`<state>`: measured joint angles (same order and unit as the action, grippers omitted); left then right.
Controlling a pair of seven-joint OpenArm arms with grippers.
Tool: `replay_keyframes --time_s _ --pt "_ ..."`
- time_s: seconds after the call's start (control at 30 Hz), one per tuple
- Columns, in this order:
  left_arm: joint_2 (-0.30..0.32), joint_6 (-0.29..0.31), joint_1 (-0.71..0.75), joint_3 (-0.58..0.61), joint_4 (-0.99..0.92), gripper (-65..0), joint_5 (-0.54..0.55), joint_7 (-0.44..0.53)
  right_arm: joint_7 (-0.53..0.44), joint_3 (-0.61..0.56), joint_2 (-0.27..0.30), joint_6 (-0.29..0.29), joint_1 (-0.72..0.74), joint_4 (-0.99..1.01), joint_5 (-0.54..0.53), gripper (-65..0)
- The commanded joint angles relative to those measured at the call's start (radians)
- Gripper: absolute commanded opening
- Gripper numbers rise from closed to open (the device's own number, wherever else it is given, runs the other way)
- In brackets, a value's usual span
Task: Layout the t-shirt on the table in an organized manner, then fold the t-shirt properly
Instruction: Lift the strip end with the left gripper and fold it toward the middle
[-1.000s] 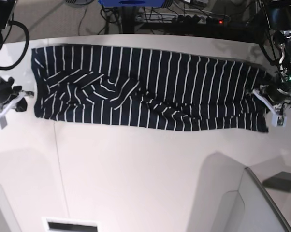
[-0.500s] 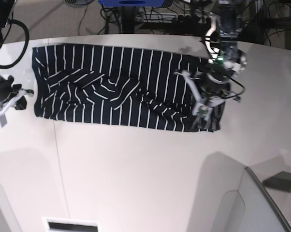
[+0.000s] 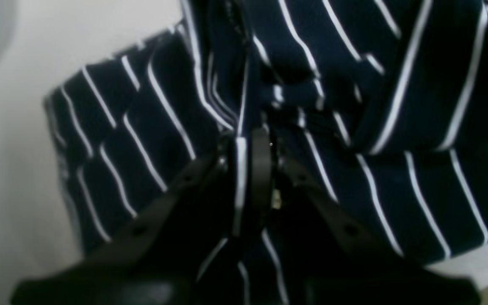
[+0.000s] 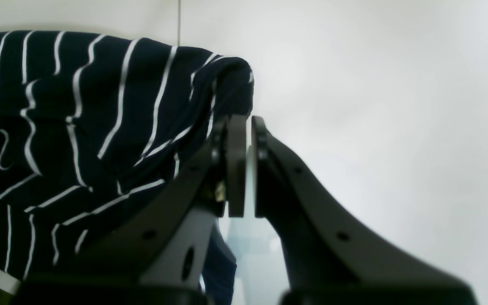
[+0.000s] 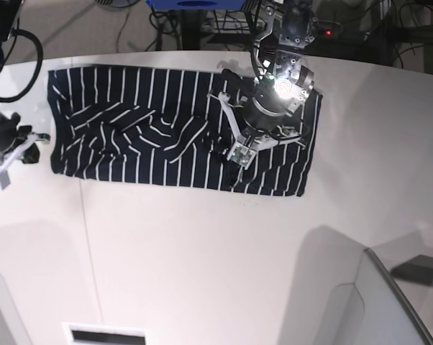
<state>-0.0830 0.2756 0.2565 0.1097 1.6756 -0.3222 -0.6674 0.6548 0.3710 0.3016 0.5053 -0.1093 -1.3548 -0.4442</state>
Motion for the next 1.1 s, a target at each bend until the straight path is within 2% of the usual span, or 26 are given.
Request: replay_keyframes --time_s 0.0,0.47,1.03,1.07 --pt "-0.008 -0.008 -0.018 0.009 0.014 -65.0 0.004 0.022 -0.019 0.006 0.020 0.002 0.013 -0.018 -0.011 -62.1" --pt "-0.051 -0.009 -0.070 0.026 -0.044 -65.0 0.005 0.024 -0.019 0.007 0.020 0.003 0.010 -0.018 -0.011 -62.1" --pt "-0.051 -0.009 -0.076 0.035 -0.099 -65.0 0.005 0.024 -0.019 0.007 0.020 0.003 0.009 -0.024 -0.011 -62.1" --pt "-0.051 -0.009 -0.076 0.037 -0.096 -63.5 0.005 0.024 -0.019 0.007 0.020 0.003 0.007 -0.024 -0.011 -62.1"
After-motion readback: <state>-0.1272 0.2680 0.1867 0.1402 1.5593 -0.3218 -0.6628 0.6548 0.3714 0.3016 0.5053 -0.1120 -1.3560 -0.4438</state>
